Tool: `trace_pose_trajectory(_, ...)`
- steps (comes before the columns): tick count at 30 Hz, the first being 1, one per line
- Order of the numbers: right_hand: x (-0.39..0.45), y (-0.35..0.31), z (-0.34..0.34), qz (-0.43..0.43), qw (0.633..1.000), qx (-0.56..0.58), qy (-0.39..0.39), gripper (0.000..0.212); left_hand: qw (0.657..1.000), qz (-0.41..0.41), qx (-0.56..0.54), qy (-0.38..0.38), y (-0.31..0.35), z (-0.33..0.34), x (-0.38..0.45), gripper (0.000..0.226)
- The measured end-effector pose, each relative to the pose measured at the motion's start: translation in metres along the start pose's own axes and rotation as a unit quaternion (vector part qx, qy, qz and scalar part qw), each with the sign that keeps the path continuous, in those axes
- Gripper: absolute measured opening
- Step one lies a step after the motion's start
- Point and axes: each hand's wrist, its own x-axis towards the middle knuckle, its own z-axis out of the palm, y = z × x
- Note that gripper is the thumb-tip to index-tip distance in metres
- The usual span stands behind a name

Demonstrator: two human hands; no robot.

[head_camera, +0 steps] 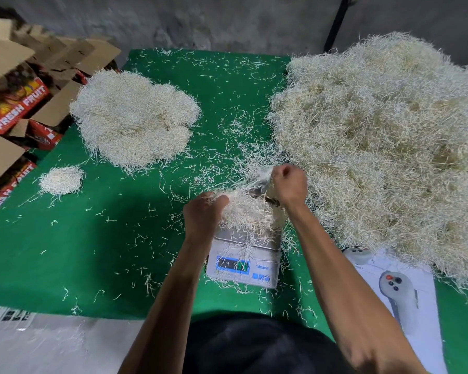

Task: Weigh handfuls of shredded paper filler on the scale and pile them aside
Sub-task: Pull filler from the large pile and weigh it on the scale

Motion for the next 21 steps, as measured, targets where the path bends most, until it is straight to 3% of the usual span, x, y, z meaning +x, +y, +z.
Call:
trace_pose_trajectory(4, 0.019, 0.007, -0.022, 0.031, 0.999, 0.030, 0.031, 0.019, 0.993, -0.054, -0.102, 0.041, -0.017, -0.020, 0.006, 0.040)
trace_pose_trajectory(8, 0.002, 0.008, -0.023, 0.004, 0.998, 0.056, -0.014, 0.019, 0.982, -0.090, -0.151, 0.069, -0.024, -0.021, 0.011, 0.030)
trace_pose_trajectory(10, -0.017, 0.011, -0.015, -0.033, 0.997, 0.011, -0.066, 0.026, 0.979, -0.105, -0.162, 0.070, -0.025, -0.016, 0.010, 0.023)
trace_pose_trajectory(13, -0.040, 0.022, -0.012, -0.089, 0.972, -0.185, -0.114, 0.034, 0.981, -0.106, -0.147, 0.066, -0.026, -0.007, 0.007, 0.041)
trace_pose_trajectory(16, -0.053, 0.029, -0.019, -0.102, 0.955, -0.273, -0.057, 0.027, 0.982, -0.102, -0.144, 0.064, -0.027, -0.007, 0.006, 0.043)
trace_pose_trajectory(21, -0.060, 0.030, -0.022, -0.098, 0.979, -0.157, 0.082, 0.035, 0.982, -0.101, -0.148, 0.065, -0.028, -0.009, 0.005, 0.043)
